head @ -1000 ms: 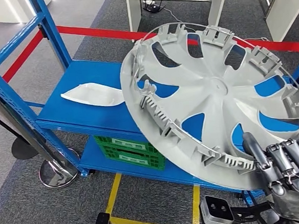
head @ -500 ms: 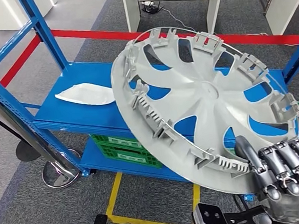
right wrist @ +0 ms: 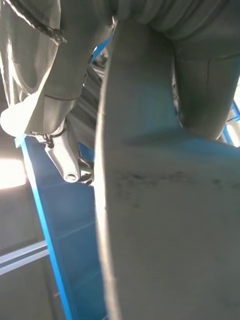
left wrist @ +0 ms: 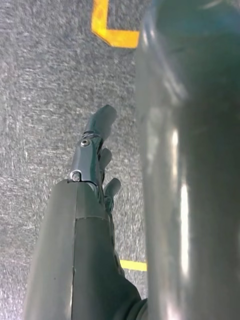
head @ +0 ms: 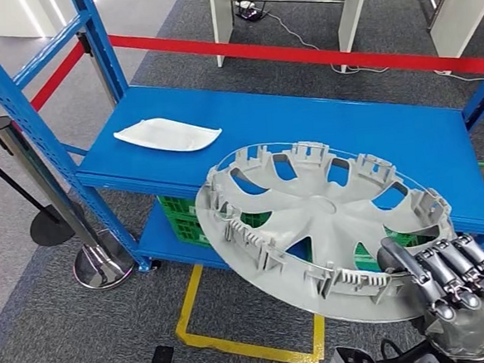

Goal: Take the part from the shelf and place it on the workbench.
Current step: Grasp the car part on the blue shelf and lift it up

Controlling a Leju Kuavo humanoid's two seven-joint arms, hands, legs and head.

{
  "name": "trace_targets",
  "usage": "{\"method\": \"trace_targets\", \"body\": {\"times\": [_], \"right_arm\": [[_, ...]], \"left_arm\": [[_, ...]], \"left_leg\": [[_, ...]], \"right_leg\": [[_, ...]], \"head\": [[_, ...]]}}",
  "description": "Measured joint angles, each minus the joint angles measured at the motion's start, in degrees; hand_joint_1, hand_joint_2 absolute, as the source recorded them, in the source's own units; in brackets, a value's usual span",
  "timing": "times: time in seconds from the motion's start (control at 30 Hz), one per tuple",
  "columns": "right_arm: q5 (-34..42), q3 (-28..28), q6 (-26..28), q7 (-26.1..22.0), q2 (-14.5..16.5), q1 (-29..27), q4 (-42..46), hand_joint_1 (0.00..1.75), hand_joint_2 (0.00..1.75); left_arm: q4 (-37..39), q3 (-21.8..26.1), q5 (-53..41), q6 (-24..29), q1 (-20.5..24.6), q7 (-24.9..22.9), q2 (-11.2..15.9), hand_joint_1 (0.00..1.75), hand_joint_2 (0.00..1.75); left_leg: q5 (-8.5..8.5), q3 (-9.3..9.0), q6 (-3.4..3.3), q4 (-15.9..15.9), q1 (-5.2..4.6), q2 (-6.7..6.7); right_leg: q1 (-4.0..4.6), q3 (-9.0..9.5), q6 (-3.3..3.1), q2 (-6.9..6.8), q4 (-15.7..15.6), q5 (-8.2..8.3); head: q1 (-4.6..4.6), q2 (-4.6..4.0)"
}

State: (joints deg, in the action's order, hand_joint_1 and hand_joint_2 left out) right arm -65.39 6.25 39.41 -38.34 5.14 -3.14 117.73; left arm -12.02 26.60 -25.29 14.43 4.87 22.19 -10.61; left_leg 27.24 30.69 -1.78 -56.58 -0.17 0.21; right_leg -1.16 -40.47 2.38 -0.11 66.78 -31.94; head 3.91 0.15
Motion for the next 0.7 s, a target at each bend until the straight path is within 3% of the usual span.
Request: {"method": "trace_targets", "body": {"times": [0.03,0.07,0.1,0.13,0.2,0.23,0.3,0.37,0.4,0.47,0.53,0.57,0.6,0.63,0.7], "right_arm": [[0.1,-0.1,0.0,0.0,0.0,-0.1,-0.3,1.75,1.75],[0.2,-0.2,0.0,0.0,0.0,-0.2,-0.6,1.75,1.75],[0.2,-0.2,0.0,0.0,0.0,-0.4,-0.9,1.75,1.75],[0.2,-0.3,0.0,0.0,0.0,-0.5,-1.1,1.75,1.75],[0.2,-0.4,0.0,0.0,0.0,-0.6,-1.6,1.75,1.75],[0.2,-0.4,0.0,0.0,0.0,-0.6,-1.7,1.75,1.75],[0.2,-0.5,0.0,0.0,0.1,-0.7,-1.9,1.75,1.75],[0.2,-0.6,0.0,0.0,0.3,-0.7,-2.1,1.75,1.75],[0.2,-0.6,0.0,0.0,0.3,-0.8,-2.2,1.75,1.75],[0.2,-0.7,0.0,0.0,0.5,-0.8,-2.3,1.75,1.75],[0.5,-0.7,0.0,0.0,0.6,-0.8,-2.4,1.75,1.75],[0.8,-0.8,0.0,0.0,0.7,-0.9,-2.5,1.75,1.75],[1.2,-0.8,0.0,0.0,0.7,-1.0,-2.6,1.75,1.75],[1.6,-0.8,0.0,0.0,0.7,-1.1,-2.7,1.75,1.75],[2.2,-0.8,0.0,0.0,0.7,-1.3,-2.9,1.75,1.75]], "left_arm": [[0.0,0.0,0.0,-0.1,0.0,0.0,0.0,0.00,0.00],[0.0,0.0,0.0,-0.1,0.0,-0.1,0.0,0.00,0.00],[0.0,0.0,0.0,-0.2,0.0,-0.1,0.0,0.00,0.00],[0.0,0.0,0.0,-0.2,0.0,-0.1,0.1,0.00,0.00],[0.0,0.0,0.0,-0.2,0.0,-0.2,0.1,0.00,0.00],[0.0,0.0,0.0,-0.2,0.0,-0.2,0.1,0.00,0.00],[0.0,0.0,0.0,-0.2,0.1,-0.2,0.1,0.00,0.00],[0.0,0.0,0.0,-0.2,0.0,-0.2,0.2,0.00,0.00],[0.0,0.0,0.0,-0.2,0.0,-0.2,0.2,0.00,0.00],[0.0,0.0,0.0,-0.2,-0.1,-0.3,0.2,0.00,0.00],[0.0,0.0,-0.1,-0.2,-0.1,-0.4,0.3,0.00,0.00],[0.0,0.0,-0.3,-0.2,-0.1,-0.5,0.3,0.00,0.00],[0.0,0.0,-0.6,-0.2,-0.1,-0.6,0.3,0.00,0.00],[0.0,0.0,-0.9,-0.2,-0.1,-0.7,0.3,0.00,0.00],[0.0,0.0,-1.6,-0.1,0.0,-0.7,0.3,0.00,0.00]], "left_leg": [[-0.59,0.83,-0.08,0.0,-0.05,0.10],[-1.18,1.65,-0.10,-0.1,-0.10,0.17],[-1.76,2.48,-0.06,-0.1,-0.12,0.22],[-2.31,3.24,0.05,-0.2,-0.12,0.23],[-3.27,4.52,0.45,-0.4,-0.13,0.20],[-3.68,5.02,0.71,-0.7,-0.21,0.18],[-4.57,5.71,1.27,-1.1,-0.39,0.15],[-5.26,6.14,1.80,-1.3,-0.35,0.13],[-4.57,6.40,2.13,-1.8,-0.25,0.08],[-0.08,7.55,2.86,-5.6,-0.03,-0.01],[5.72,8.99,3.36,-12.8,0.12,-0.03],[7.02,9.22,3.45,-15.9,0.17,-0.03],[6.94,8.72,3.40,-17.5,0.19,-0.03],[5.74,7.39,3.23,-17.1,0.18,-0.04],[3.12,2.08,2.41,-10.8,0.04,-0.11]], "right_leg": [[0.00,-0.71,0.10,0.01,3.7,-2.18],[0.00,-0.89,0.16,0.00,6.5,-3.19],[0.00,-0.25,0.21,0.00,7.7,-2.89],[-0.01,1.43,0.21,-0.01,6.7,-1.60],[-0.02,7.22,0.14,-0.05,-0.3,0.79],[0.01,10.25,0.02,0.00,-4.5,0.89],[0.16,13.32,-0.34,0.12,-9.4,-0.05],[0.21,12.90,-1.05,0.10,-9.8,0.18],[0.17,12.41,-1.55,-0.02,-9.8,0.59],[0.03,11.17,-2.50,-0.27,-9.8,1.65],[0.13,9.82,-2.91,-0.35,-9.7,2.95],[0.19,9.05,-2.96,-0.36,-9.7,3.66],[0.26,8.07,-2.97,-0.38,-9.6,4.34],[0.35,7.14,-2.95,-0.36,-9.5,4.97],[0.56,5.60,-2.80,-0.30,-9.3,6.10]], "head": [[-0.04,0.00],[-0.06,0.00],[-0.07,0.00],[-0.07,0.00],[-0.08,0.00],[-0.06,0.00],[-0.05,0.00],[-0.12,0.00],[-0.12,0.00],[-0.13,0.00],[-0.08,0.00],[-0.07,0.00],[-0.07,0.00],[-0.06,0.00],[-0.05,0.00]]}}
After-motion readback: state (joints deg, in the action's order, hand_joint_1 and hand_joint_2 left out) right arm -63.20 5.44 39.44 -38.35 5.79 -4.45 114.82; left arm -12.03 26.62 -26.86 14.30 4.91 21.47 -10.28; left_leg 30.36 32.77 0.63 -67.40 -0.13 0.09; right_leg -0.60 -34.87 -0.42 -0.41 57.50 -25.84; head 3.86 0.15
